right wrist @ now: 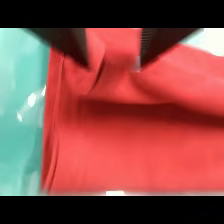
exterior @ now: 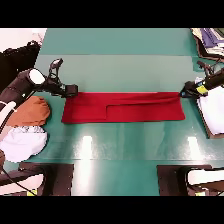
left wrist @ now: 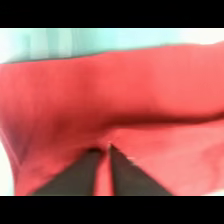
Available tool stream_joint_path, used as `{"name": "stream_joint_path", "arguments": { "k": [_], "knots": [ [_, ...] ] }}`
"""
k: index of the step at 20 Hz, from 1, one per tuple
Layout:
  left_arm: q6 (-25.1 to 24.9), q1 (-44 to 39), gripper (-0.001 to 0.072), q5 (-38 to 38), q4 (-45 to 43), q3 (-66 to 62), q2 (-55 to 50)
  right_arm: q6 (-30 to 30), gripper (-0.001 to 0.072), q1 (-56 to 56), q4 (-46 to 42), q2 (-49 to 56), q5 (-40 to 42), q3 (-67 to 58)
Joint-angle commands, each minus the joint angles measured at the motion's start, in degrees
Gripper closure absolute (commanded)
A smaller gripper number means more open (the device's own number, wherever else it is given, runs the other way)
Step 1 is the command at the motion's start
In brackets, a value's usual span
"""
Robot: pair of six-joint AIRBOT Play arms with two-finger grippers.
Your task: Fold the shirts.
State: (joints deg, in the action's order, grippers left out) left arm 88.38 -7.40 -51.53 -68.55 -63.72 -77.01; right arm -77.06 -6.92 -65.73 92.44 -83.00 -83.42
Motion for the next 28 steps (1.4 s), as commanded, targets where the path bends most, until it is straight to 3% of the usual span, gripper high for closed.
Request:
{"name": "stream_joint_path", "arguments": {
  "k": [1,6,7,9,12,13,17,18,20,21,22,28],
  "knots": [
    [0.13,0.00,0.0155,2.40,-0.04,-1.88,-1.49,1.66,0.0322,-0.48,3.28,5.29,-0.11,-5.88],
    [-0.35,0.00,0.0160,-6.40,0.00,-7.37,-1.49,6.97,0.0322,-5.84,3.28,5.25,-7.30,-4.39],
    [-0.35,0.00,0.0241,-7.32,0.37,-7.58,-1.49,7.26,0.0320,-7.37,3.34,5.25,-7.63,-2.73],
    [-0.35,0.00,0.0672,-7.91,0.79,-7.56,-1.49,7.32,0.0078,-10.45,5.73,5.27,-6.01,1.73],
    [-0.33,0.00,0.0678,-6.40,3.28,-7.56,-1.51,10.38,0.0094,-13.03,10.71,5.29,-2.01,8.66],
    [-0.35,0.00,0.0678,-5.38,4.85,-7.56,-1.51,11.72,0.0149,-13.05,12.26,5.29,-0.94,10.78],
    [-0.35,0.00,0.0678,-4.02,7.74,-7.54,-1.51,13.77,0.0160,-9.49,13.84,5.81,3.10,15.43],
    [-0.35,0.00,0.0679,-4.28,7.78,-7.52,-1.51,14.34,0.0200,-8.39,13.77,5.86,4.02,15.65],
    [-0.37,-0.02,0.0679,-5.40,10.08,-7.52,-1.64,15.28,0.0570,-6.78,13.73,5.79,4.48,14.91],
    [-0.48,-0.57,0.0680,-5.97,11.93,-7.54,-1.86,15.82,0.0657,-6.34,13.77,5.79,3.58,14.08],
    [-1.55,-2.05,0.0680,-5.86,12.92,-7.58,-2.16,16.59,0.0698,-6.27,13.84,5.79,1.86,12.87],
    [-1.86,-17.75,0.0680,-0.33,13.31,-13.07,-12.57,14.86,0.0697,-3.76,21.22,-1.11,-5.62,6.03]
  ]
}}
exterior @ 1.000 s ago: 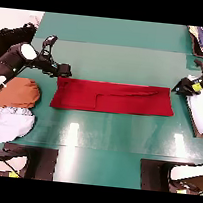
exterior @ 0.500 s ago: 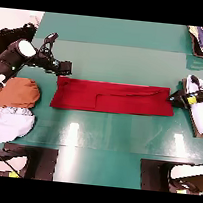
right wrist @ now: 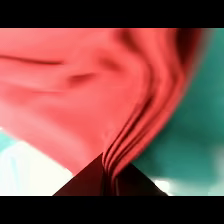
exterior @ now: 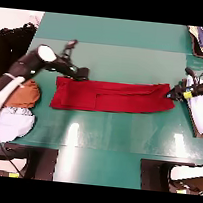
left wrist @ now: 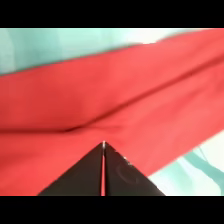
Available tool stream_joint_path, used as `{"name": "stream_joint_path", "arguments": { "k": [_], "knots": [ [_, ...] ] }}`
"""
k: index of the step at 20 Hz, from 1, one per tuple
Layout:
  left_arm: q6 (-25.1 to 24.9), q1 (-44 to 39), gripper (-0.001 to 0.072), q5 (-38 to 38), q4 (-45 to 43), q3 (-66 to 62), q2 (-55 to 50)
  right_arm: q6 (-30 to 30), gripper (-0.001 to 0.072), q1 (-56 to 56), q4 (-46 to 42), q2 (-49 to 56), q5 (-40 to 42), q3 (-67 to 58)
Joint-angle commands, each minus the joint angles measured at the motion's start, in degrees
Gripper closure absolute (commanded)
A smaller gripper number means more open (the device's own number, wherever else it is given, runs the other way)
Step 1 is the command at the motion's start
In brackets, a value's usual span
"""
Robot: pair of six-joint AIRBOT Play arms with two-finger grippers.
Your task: Fold the shirts.
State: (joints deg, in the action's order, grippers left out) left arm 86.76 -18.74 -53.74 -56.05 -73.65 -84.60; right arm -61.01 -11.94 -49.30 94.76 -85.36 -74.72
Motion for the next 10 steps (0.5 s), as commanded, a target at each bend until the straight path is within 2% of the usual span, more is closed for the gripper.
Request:
{"name": "stream_joint_path", "arguments": {
  "k": [1,6,10],
  "knots": [
    [-0.24,-8.87,0.0680,1.79,0.81,-5.75,-8.00,-3.13,0.0697,2.21,6.01,-5.27,-3.63,-3.89],
    [1.31,-16.39,0.0680,-0.33,2.16,-19.02,-22.01,-8.33,0.0698,10.80,8.90,-12.72,-3.58,-11.74],
    [1.77,-16.92,0.0680,-1.60,2.38,-20.50,-24.46,-11.32,0.0697,17.49,8.83,-13.73,-3.74,-18.73]
  ]
}}
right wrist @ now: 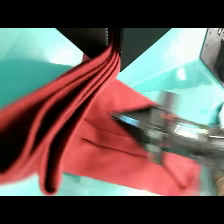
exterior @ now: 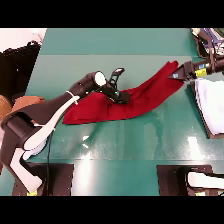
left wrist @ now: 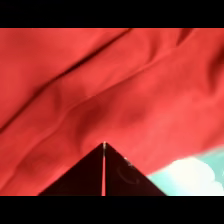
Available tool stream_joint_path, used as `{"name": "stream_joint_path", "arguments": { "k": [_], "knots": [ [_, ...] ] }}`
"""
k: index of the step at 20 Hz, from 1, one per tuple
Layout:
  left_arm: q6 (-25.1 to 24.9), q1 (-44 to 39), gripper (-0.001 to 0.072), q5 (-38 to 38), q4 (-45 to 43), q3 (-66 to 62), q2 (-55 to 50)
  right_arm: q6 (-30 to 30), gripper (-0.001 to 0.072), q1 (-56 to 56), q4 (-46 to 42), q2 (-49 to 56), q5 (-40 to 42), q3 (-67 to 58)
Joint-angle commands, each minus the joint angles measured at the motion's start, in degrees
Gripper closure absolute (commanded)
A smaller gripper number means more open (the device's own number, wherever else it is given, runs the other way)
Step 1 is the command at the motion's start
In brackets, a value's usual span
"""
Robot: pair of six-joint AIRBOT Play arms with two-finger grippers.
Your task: Fold the shirts.
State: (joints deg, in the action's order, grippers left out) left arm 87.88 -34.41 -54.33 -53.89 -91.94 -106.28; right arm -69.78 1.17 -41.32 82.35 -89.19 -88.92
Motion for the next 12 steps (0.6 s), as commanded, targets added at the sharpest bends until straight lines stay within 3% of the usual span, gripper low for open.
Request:
{"name": "stream_joint_path", "arguments": {
  "k": [1,7,12],
  "knots": [
    [0.68,-1.25,0.0680,-1.42,-0.15,-2.21,-2.78,-2.91,0.0697,5.70,0.83,-1.31,0.26,-5.90],
    [0.79,0.46,0.0680,-4.81,-3.04,-2.34,-2.58,-3.28,0.0698,11.19,0.85,-1.31,0.90,-10.16],
    [-1.31,9.25,0.0680,-8.96,-4.15,-3.65,2.89,-3.19,0.0697,18.14,1.29,-0.39,4.31,-10.62]
  ]
}}
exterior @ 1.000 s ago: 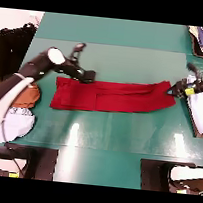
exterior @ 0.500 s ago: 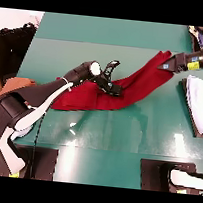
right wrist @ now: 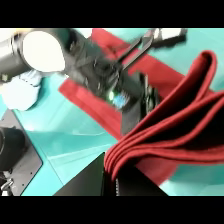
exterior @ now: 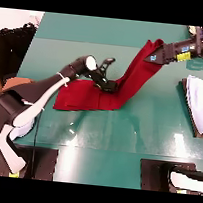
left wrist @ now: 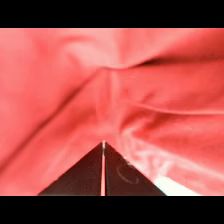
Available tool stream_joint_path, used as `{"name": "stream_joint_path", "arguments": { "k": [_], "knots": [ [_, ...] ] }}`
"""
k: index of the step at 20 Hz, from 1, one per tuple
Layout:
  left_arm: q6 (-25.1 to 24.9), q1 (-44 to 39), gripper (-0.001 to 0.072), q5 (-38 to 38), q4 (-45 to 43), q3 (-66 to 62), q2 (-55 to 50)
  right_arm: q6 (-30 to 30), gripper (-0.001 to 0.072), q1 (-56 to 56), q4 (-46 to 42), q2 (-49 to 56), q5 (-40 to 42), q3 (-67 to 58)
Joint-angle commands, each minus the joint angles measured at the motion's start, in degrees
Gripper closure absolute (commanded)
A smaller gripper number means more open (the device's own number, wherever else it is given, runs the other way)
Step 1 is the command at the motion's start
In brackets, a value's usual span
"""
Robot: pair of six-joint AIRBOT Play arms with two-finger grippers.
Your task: Fold the shirts.
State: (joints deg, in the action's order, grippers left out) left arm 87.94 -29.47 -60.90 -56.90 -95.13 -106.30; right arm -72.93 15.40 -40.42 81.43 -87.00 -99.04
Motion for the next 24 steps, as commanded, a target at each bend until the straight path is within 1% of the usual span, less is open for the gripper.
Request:
{"name": "stream_joint_path", "arguments": {
  "k": [1,4,6,7,9,10,11,12,13,15,17,18,19,20,23,24],
  "knots": [
    [-1.42,6.97,0.0680,-2.91,-2.14,-0.46,5.18,0.31,0.0696,6.40,0.39,1.33,3.56,-0.50],
    [-1.49,15.02,0.0680,-5.01,-5.81,-0.46,12.02,3.19,0.0697,15.85,0.48,5.42,9.33,-0.50],
    [-3.21,20.33,0.0679,-7.04,-8.46,-0.46,16.55,4.04,0.0696,22.95,0.48,9.29,17.68,-0.63],
    [-3.82,22.95,0.0680,-7.89,-9.99,-0.46,18.69,4.92,0.0696,26.34,0.39,12.04,21.57,-1.97],
    [-4.39,27.54,0.0679,-9.49,-11.63,-0.46,22.21,6.19,0.0689,31.30,0.39,18.25,25.07,-7.15],
    [-4.39,29.51,0.0679,-10.27,-11.72,-0.46,23.41,6.19,0.0531,33.33,0.42,21.81,25.07,-10.69],
    [-4.37,31.30,0.0679,-11.04,-11.72,-0.46,24.57,6.16,0.0264,34.80,0.09,25.00,24.59,-14.03],
    [-4.37,32.54,0.0679,-11.74,-11.72,-0.44,25.22,6.16,0.0169,35.47,0.20,27.32,23.04,-16.63],
    [-4.39,33.48,0.0679,-12.72,-11.72,-0.44,25.79,6.08,0.0171,35.52,0.22,29.05,19.93,-19.06],
    [-4.46,34.03,0.0679,-14.34,-11.74,-0.44,26.01,5.25,0.0187,33.62,-0.15,28.98,13.27,-18.93],
    [-4.44,34.03,0.0679,-15.45,-11.56,-0.44,26.01,5.03,0.0212,29.53,-0.33,26.01,8.79,-12.59],
    [-4.44,34.03,0.0680,-15.82,-11.41,-0.44,26.01,5.03,0.0213,26.91,-0.31,24.26,7.23,-8.59],
    [-4.44,34.03,0.0679,-16.20,-11.43,-0.44,26.01,5.01,0.0230,23.69,-0.31,22.12,6.86,-3.56],
    [-4.44,34.03,0.0679,-16.50,-11.43,-0.44,26.01,5.01,0.0310,20.48,-0.28,20.00,6.91,1.57],
    [-4.42,34.03,0.0680,-16.65,-11.41,-0.39,26.01,4.72,0.0312,9.70,-0.20,13.20,10.54,18.80],
    [-4.42,34.03,0.0679,-16.46,-11.26,-0.39,26.01,3.78,0.0312,6.19,-0.09,11.13,12.37,24.37]
  ]
}}
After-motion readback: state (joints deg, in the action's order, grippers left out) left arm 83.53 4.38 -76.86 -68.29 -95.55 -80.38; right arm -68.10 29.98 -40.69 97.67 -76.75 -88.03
